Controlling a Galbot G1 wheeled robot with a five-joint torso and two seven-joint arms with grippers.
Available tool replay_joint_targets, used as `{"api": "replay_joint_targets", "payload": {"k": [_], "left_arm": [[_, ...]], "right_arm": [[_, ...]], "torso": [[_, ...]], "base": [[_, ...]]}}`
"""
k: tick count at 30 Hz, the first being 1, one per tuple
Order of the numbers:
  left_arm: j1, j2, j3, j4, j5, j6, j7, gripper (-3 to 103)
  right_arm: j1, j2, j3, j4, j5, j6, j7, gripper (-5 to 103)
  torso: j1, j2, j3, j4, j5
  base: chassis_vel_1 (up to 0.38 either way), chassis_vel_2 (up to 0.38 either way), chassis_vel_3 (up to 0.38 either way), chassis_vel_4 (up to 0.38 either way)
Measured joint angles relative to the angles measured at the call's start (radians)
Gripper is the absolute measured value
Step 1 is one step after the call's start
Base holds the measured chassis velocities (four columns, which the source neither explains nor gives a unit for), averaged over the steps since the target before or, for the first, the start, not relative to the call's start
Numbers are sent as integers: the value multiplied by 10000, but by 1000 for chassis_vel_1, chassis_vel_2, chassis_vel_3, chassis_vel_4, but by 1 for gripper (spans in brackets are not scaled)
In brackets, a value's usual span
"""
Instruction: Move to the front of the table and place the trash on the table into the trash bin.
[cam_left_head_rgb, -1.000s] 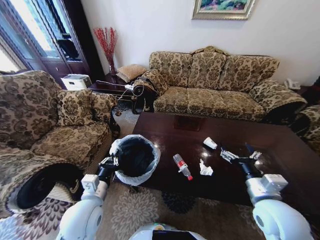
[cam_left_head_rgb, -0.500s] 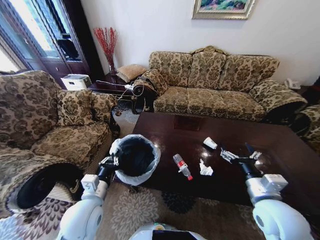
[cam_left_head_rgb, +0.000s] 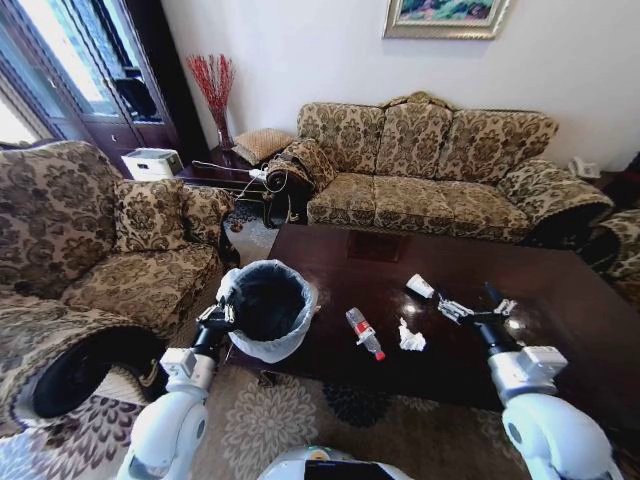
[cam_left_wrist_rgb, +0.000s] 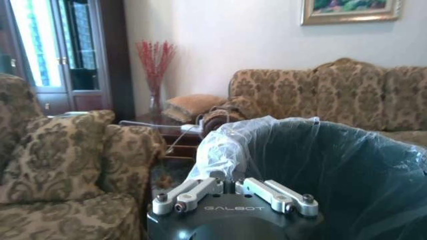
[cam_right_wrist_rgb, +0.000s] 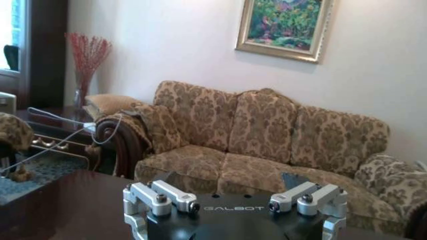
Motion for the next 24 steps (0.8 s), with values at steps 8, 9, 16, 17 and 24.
{"api": "replay_joint_targets", "payload": {"k": [8,9,16,17,24], "left_arm": [[22,-103,-81,71,219,6,-119,3],[33,-108,-87,71,216,7,-154,3],[172,-110,-109,-104,163,-42,-624,3],[172,-110,-109,-104,163,-42,-624,3],[111,77,-624,75,-14,-51,-1136,3]], "right_arm": [[395,-258,-327,-488,377,-11,-388,100],[505,-336,-412,-620,508,-10,-505,100],[1934,-1072,-2097,-1839,1120,8,-299,100],[1934,-1072,-2097,-1839,1120,8,-299,100],[4720,-1078,-5859,-3768,1152,-214,399,100]], "torso": [[-10,-23,-13,-1,0],[-14,-33,-18,-3,0],[-21,-51,-27,5,0],[-21,-51,-27,5,0],[-22,-52,-28,1,-3]], "base": [[0,0,0,0],[0,0,0,0],[32,22,24,28],[0,0,0,0],[0,0,0,0]]}}
